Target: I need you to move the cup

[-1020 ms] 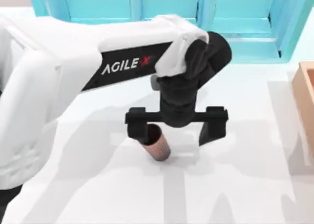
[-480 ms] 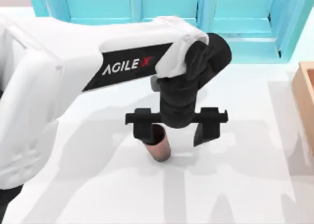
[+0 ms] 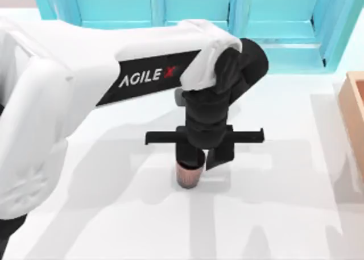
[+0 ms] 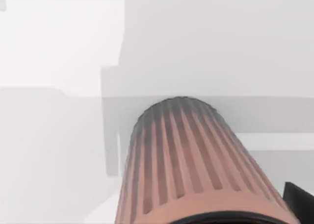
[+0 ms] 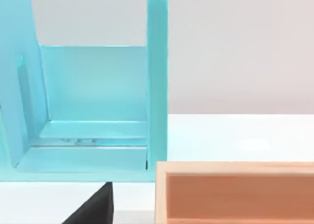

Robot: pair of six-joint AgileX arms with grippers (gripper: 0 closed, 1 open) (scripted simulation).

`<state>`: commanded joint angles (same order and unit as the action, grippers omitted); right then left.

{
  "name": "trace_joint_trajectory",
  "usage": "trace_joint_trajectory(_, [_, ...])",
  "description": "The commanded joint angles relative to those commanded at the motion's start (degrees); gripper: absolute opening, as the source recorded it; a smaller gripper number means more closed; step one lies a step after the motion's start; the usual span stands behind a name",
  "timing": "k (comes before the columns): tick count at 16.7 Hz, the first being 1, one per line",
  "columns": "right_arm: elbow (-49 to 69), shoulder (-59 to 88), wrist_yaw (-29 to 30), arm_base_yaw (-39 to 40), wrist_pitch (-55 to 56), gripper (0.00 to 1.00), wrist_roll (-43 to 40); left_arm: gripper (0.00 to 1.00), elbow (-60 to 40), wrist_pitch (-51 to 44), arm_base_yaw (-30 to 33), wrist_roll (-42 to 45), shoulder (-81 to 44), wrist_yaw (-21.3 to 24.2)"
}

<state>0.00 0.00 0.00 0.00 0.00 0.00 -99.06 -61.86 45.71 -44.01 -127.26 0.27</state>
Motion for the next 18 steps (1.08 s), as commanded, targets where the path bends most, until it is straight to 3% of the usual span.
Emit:
trace_joint_trajectory(11, [0.0,0.0,0.0,0.0,0.0,1.0,0.0,0.0,0.4,-0.1,-0.8,0.8,0.6,0.1])
trace_joint_trajectory(14, [0.0,0.0,0.0,0.0,0.0,1.0,0.0,0.0,3.3,-0.7,-6.4,6.4,4.3,0.6])
trace_joint_trajectory(18, [0.0,0.0,0.0,0.0,0.0,1.0,0.0,0.0,10.7,-2.1,-20.8,20.6,12.9,1.7])
